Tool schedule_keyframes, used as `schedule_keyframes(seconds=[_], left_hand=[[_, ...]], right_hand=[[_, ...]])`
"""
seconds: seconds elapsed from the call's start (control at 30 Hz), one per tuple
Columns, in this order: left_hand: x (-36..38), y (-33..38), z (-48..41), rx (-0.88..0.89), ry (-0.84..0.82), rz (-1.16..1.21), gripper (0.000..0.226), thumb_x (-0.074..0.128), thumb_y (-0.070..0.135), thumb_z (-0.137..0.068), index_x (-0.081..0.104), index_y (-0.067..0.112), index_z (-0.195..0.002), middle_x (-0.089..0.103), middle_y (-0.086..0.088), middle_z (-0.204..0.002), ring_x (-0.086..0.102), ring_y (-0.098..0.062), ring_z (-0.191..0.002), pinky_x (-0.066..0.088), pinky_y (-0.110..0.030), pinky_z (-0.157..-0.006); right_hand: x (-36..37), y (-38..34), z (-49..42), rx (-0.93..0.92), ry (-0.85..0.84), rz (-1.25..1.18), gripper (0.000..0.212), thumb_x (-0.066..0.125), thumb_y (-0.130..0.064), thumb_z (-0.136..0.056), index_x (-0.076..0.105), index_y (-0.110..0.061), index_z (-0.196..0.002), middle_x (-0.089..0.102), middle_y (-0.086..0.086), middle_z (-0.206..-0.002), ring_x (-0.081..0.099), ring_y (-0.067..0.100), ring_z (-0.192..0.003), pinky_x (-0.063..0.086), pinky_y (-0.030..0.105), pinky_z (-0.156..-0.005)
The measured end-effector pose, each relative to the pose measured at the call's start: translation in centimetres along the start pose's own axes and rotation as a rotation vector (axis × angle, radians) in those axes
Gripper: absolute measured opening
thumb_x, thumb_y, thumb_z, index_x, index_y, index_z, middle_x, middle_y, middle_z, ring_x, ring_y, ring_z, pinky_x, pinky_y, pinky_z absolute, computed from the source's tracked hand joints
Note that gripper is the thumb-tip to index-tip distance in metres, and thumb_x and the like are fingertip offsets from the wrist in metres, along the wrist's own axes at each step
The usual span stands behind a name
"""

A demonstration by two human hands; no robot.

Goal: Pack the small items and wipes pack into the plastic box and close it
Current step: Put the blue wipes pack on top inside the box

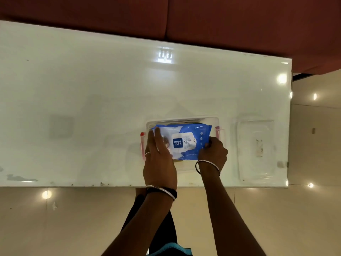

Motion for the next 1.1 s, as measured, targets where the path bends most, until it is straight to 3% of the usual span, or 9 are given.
schedule_keyframes(seconds=[0.13,0.23,0.37,0.63,0.8,0.87,0.97,1.03,1.1], left_hand=[[1.5,1.2,1.0,0.416,-0.015,-0.293,0.078,0.073,0.02,-0.08,0.033,0.015,-0.146,0.031,-0.014,-0.154,0.028,-0.035,-0.142,0.034,-0.049,-0.111],[3.6,0.6,0.1,0.414,-0.299,-0.318,0.076,0.054,0.026,-0.094,0.004,0.023,-0.151,-0.006,-0.011,-0.16,-0.003,-0.033,-0.147,0.008,-0.051,-0.12],[4.8,-1.0,-1.1,0.384,-0.334,-0.353,0.076,0.043,0.023,-0.098,-0.015,0.029,-0.148,-0.021,-0.006,-0.159,-0.026,-0.027,-0.14,-0.008,-0.046,-0.116],[5.6,-1.8,-2.0,0.415,-0.374,-0.354,0.075,0.035,0.037,-0.098,-0.025,0.026,-0.143,-0.033,0.0,-0.15,-0.017,-0.026,-0.146,-0.012,-0.042,-0.115],[5.4,-2.0,-2.1,0.431,-0.407,-0.371,0.076,0.033,0.041,-0.098,-0.027,0.025,-0.141,-0.033,-0.002,-0.151,-0.018,-0.027,-0.146,-0.008,-0.044,-0.117],[5.0,-1.6,-2.0,0.437,-0.416,-0.388,0.077,0.034,0.04,-0.098,-0.026,0.024,-0.143,-0.033,-0.003,-0.151,-0.017,-0.028,-0.147,-0.006,-0.046,-0.118],[4.1,-0.8,-1.6,0.417,-0.406,-0.356,0.073,0.04,0.034,-0.097,-0.01,0.023,-0.15,-0.022,-0.004,-0.157,-0.009,-0.028,-0.148,0.001,-0.047,-0.121],[3.2,0.6,-0.8,0.392,-0.279,-0.292,0.058,0.045,0.026,-0.095,0.025,0.017,-0.149,0.012,-0.01,-0.16,0.015,-0.029,-0.147,0.009,-0.047,-0.12],[2.4,2.5,0.0,0.376,-0.075,-0.184,0.034,0.051,0.015,-0.092,0.06,0.011,-0.124,0.056,-0.014,-0.136,0.047,-0.03,-0.131,0.023,-0.049,-0.116]], right_hand=[[0.2,0.4,0.3,-0.033,-0.011,-0.014,0.019,0.06,-0.007,-0.09,0.065,-0.008,-0.108,0.074,0.012,-0.1,0.072,0.033,-0.09,0.047,0.027,-0.071],[-0.3,0.0,0.7,-0.074,0.016,-0.062,0.023,0.058,-0.009,-0.093,0.063,-0.009,-0.115,0.075,0.012,-0.102,0.072,0.032,-0.092,0.051,0.029,-0.076],[-0.8,-0.6,2.2,-0.258,0.001,-0.082,0.036,0.056,-0.008,-0.096,0.057,-0.011,-0.132,0.063,0.007,-0.132,0.062,0.024,-0.119,0.05,0.031,-0.096],[0.8,0.4,3.0,-0.435,-0.377,0.174,0.062,0.049,-0.02,-0.101,0.019,-0.022,-0.155,0.005,-0.002,-0.165,0.003,0.015,-0.153,0.03,0.032,-0.117],[0.5,0.3,2.6,-0.483,-0.472,0.213,0.068,0.05,-0.02,-0.101,0.01,-0.021,-0.156,0.001,0.001,-0.166,0.004,0.016,-0.153,0.03,0.031,-0.117],[-0.8,0.5,2.4,-0.489,-0.465,0.068,0.061,0.057,-0.022,-0.097,0.031,-0.017,-0.152,0.024,0.003,-0.162,0.027,0.016,-0.148,0.035,0.031,-0.116],[-4.4,2.3,1.4,-0.434,-0.183,-0.283,0.026,0.065,-0.019,-0.092,0.071,-0.016,-0.117,0.074,0.003,-0.117,0.069,0.009,-0.105,0.054,0.026,-0.094],[-6.7,4.9,0.2,-0.257,0.02,-0.476,0.018,0.061,-0.019,-0.092,0.075,-0.021,-0.102,0.079,-0.002,-0.085,0.073,0.008,-0.075,0.058,0.02,-0.074],[-8.0,8.3,-1.0,-0.006,0.181,-0.665,0.016,0.059,-0.014,-0.092,0.073,-0.017,-0.098,0.074,0.0,-0.069,0.072,0.011,-0.061,0.057,0.019,-0.061]])
Point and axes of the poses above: each hand's wrist, its own z-axis away from the middle knuckle, its own x-axis out of the palm, y = z × x, the point moved 2 cm from there along -z, towards the middle knuckle
